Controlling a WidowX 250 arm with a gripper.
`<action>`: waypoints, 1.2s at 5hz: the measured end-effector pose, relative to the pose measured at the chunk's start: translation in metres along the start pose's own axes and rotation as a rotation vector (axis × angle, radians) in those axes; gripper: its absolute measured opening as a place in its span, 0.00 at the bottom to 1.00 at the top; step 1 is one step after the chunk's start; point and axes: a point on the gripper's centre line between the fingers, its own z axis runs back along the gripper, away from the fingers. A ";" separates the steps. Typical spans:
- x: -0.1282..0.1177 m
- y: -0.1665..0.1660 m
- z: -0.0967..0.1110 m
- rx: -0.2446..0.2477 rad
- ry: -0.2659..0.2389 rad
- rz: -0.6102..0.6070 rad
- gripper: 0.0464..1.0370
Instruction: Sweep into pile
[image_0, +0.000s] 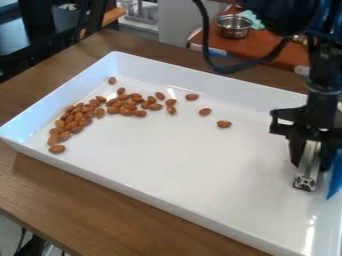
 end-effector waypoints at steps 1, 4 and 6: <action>0.004 0.000 -0.002 0.010 -0.012 -0.002 0.34; 0.009 0.055 0.005 0.006 0.008 0.014 0.34; 0.005 0.113 0.014 0.004 0.034 0.048 0.34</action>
